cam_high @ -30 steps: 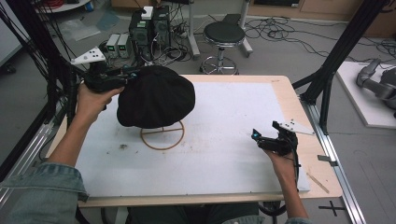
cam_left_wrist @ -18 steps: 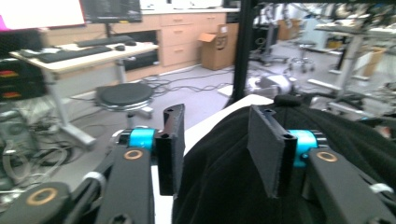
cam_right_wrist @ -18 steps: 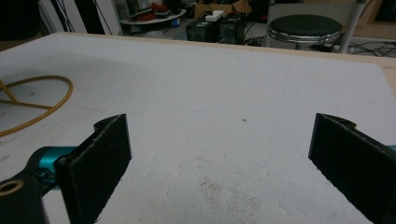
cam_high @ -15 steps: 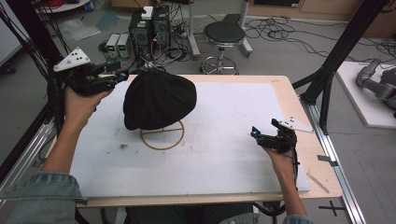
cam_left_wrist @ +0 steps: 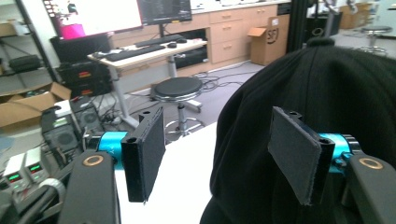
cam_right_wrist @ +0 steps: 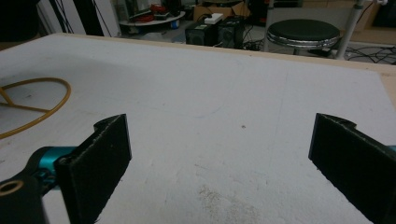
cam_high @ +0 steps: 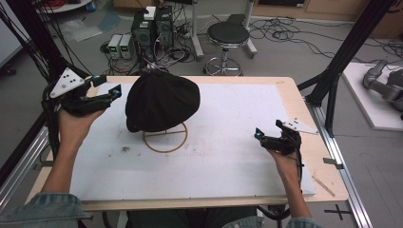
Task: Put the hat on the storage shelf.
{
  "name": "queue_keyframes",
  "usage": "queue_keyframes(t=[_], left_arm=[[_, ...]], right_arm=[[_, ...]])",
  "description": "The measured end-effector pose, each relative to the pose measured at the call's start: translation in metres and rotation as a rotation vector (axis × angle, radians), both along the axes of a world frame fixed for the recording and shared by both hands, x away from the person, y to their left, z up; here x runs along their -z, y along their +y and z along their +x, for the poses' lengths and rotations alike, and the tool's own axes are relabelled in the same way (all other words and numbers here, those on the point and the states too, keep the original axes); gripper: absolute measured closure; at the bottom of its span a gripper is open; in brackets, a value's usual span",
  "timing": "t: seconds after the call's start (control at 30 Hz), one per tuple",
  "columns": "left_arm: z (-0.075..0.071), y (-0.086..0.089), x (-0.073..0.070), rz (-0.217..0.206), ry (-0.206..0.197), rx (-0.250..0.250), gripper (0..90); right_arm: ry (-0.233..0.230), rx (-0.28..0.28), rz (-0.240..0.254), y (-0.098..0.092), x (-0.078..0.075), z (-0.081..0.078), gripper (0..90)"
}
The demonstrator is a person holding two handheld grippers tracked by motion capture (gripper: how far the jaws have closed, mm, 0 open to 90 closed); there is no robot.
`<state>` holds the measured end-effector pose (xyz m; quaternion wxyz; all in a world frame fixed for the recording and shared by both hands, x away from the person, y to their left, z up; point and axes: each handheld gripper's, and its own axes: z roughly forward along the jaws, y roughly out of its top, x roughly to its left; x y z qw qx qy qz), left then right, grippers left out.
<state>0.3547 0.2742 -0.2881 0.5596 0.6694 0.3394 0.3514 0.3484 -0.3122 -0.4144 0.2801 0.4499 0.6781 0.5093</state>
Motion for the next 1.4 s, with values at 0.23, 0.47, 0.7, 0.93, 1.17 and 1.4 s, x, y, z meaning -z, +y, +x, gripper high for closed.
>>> queue_keyframes(t=[0.23, 0.47, 0.7, 0.93, 1.17, 1.4], left_arm=[[-0.014, 0.01, 0.019, -0.002, -0.003, -0.069, 33.4], [-0.023, 0.02, 0.042, -0.009, 0.019, -0.121, 31.9], [-0.028, 0.023, 0.06, -0.007, 0.043, -0.143, 31.5], [-0.03, 0.024, 0.07, 0.01, 0.07, -0.161, 31.2], [-0.029, 0.026, 0.077, 0.03, 0.082, -0.176, 30.2], [-0.028, 0.027, 0.078, 0.026, 0.084, -0.179, 30.0]], right_arm=[[-0.006, 0.001, -0.004, 0.0, -0.001, -0.001, 5.3], [-0.007, 0.0, -0.013, 0.002, -0.001, 0.0, 5.3], [-0.013, -0.01, -0.051, 0.008, -0.002, 0.002, 5.3], [-0.011, -0.014, -0.052, 0.01, -0.002, 0.004, 5.3], [-0.009, -0.017, -0.051, 0.012, -0.003, 0.004, 5.3], [-0.011, -0.02, -0.054, 0.012, -0.003, 0.004, 5.3]])
